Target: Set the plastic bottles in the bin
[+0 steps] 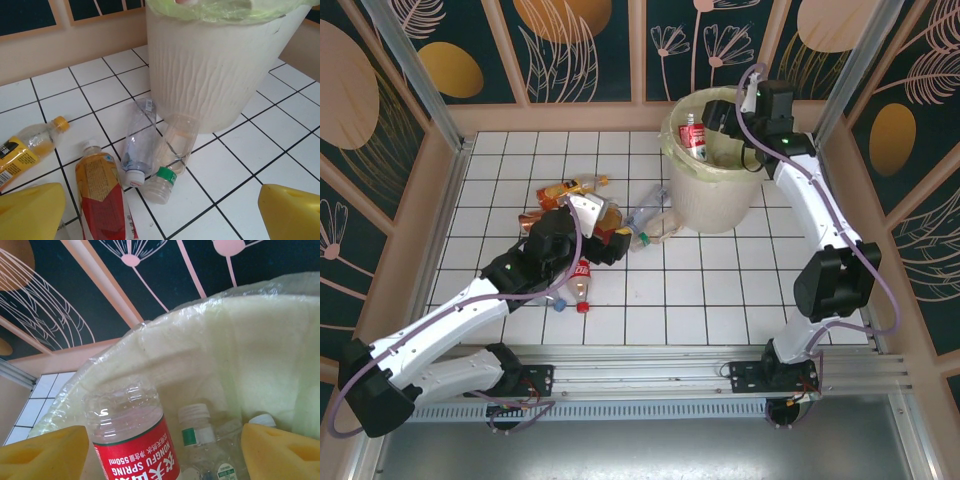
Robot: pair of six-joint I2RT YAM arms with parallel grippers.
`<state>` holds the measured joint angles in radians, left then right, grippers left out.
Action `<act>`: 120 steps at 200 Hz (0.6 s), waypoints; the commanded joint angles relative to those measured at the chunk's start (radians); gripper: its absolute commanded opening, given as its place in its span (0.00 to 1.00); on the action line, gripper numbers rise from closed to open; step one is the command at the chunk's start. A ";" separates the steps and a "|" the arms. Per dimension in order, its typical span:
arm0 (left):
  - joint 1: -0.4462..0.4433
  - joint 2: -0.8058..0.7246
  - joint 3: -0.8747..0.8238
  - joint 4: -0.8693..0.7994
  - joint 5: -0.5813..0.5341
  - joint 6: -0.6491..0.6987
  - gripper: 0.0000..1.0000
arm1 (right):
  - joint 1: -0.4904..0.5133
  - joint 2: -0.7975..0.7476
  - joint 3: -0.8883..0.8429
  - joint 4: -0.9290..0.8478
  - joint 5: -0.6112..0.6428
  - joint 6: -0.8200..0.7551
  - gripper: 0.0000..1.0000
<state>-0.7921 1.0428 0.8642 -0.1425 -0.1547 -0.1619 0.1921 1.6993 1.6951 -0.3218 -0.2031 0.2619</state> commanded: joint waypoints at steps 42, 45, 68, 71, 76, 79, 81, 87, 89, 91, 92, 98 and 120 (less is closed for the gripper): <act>-0.002 0.014 0.021 -0.025 -0.044 -0.034 0.99 | -0.006 -0.065 -0.004 0.023 0.007 -0.053 0.99; -0.002 0.014 0.020 -0.025 -0.049 -0.036 0.99 | -0.005 -0.074 -0.013 0.032 0.007 -0.053 0.99; -0.002 0.017 0.011 -0.033 -0.079 -0.061 0.99 | -0.004 -0.153 -0.094 0.098 0.011 -0.055 0.99; -0.002 0.018 0.012 -0.036 -0.082 -0.063 0.99 | -0.004 -0.165 -0.110 0.109 0.011 -0.057 0.99; -0.002 0.020 0.011 -0.044 -0.088 -0.068 0.99 | -0.002 -0.192 -0.131 0.125 0.017 -0.061 0.99; -0.002 0.021 0.010 -0.049 -0.091 -0.069 0.99 | -0.001 -0.207 -0.153 0.136 0.022 -0.065 0.99; -0.002 0.022 0.011 -0.052 -0.094 -0.072 0.99 | 0.000 -0.216 -0.158 0.143 0.026 -0.070 0.99; -0.002 0.026 0.012 -0.065 -0.108 -0.080 0.99 | 0.003 -0.249 -0.197 0.170 0.034 -0.084 0.99; -0.002 0.028 0.013 -0.071 -0.116 -0.085 0.99 | 0.005 -0.260 -0.208 0.178 0.035 -0.091 0.99; -0.002 0.030 0.014 -0.077 -0.124 -0.089 0.99 | 0.006 -0.271 -0.223 0.187 0.038 -0.099 0.99; -0.002 0.031 0.014 -0.081 -0.128 -0.091 0.99 | 0.007 -0.277 -0.229 0.192 0.039 -0.104 0.99; -0.002 0.041 0.021 -0.104 -0.156 -0.104 0.99 | 0.013 -0.313 -0.272 0.222 0.037 -0.128 0.99; -0.001 0.082 0.042 -0.181 -0.199 -0.150 0.99 | 0.080 -0.431 -0.388 0.273 0.131 -0.248 0.99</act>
<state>-0.7921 1.0855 0.8680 -0.2153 -0.2749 -0.2447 0.2054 1.3857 1.3880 -0.1616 -0.1738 0.1524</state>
